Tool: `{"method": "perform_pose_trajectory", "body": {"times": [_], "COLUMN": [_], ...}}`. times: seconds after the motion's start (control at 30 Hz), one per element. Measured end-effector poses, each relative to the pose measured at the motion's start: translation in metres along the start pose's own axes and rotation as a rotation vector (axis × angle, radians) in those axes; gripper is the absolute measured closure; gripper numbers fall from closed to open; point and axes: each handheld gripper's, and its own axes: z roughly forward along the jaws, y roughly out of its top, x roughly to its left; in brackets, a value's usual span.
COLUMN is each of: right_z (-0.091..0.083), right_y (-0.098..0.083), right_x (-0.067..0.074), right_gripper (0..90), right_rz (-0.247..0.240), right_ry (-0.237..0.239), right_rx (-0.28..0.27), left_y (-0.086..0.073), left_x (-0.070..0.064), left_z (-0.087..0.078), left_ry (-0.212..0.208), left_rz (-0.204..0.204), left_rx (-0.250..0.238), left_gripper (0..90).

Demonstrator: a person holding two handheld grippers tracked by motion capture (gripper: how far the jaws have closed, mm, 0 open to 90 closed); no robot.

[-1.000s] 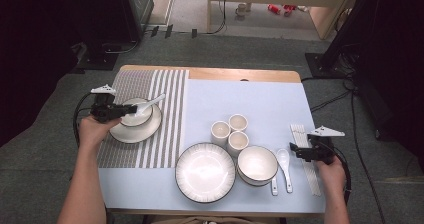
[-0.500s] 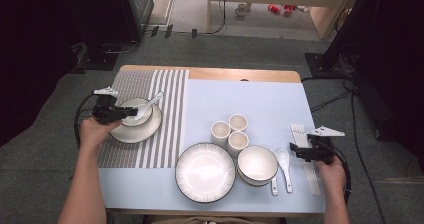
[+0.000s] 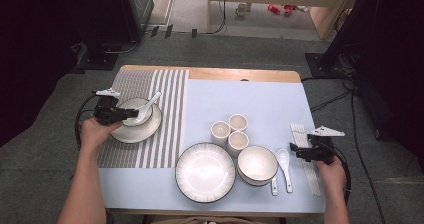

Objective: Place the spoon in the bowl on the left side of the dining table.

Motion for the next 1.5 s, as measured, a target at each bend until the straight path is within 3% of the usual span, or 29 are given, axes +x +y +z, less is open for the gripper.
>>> {"method": "perform_pose_trajectory", "body": {"times": [0.4,0.63,0.8,1.27,1.5], "right_z": [0.0,0.0,0.0,0.001,0.001], "right_y": [0.0,0.0,0.0,0.0,0.0], "right_x": [0.0,0.0,0.0,0.0,-0.001], "right_gripper": [14.8,14.8,14.7,12.6,12.3], "right_rz": [0.0,0.0,0.001,0.001,0.004], "right_ry": [0.0,0.001,0.001,0.012,0.017], "right_rx": [0.001,0.001,0.001,0.002,0.002], "left_y": [-0.001,0.0,0.0,0.002,0.008], "left_x": [-0.001,-0.003,-0.001,-0.006,-0.015], "left_z": [0.001,0.001,-0.004,-0.018,-0.024], "left_ry": [0.017,0.011,-0.008,0.01,-0.018], "left_rz": [0.009,0.008,-0.011,-0.02,-0.028], "left_rx": [0.016,0.009,-0.026,-0.067,-0.103], "left_gripper": [78.6,70.8,67.3,64.4,63.5]}}
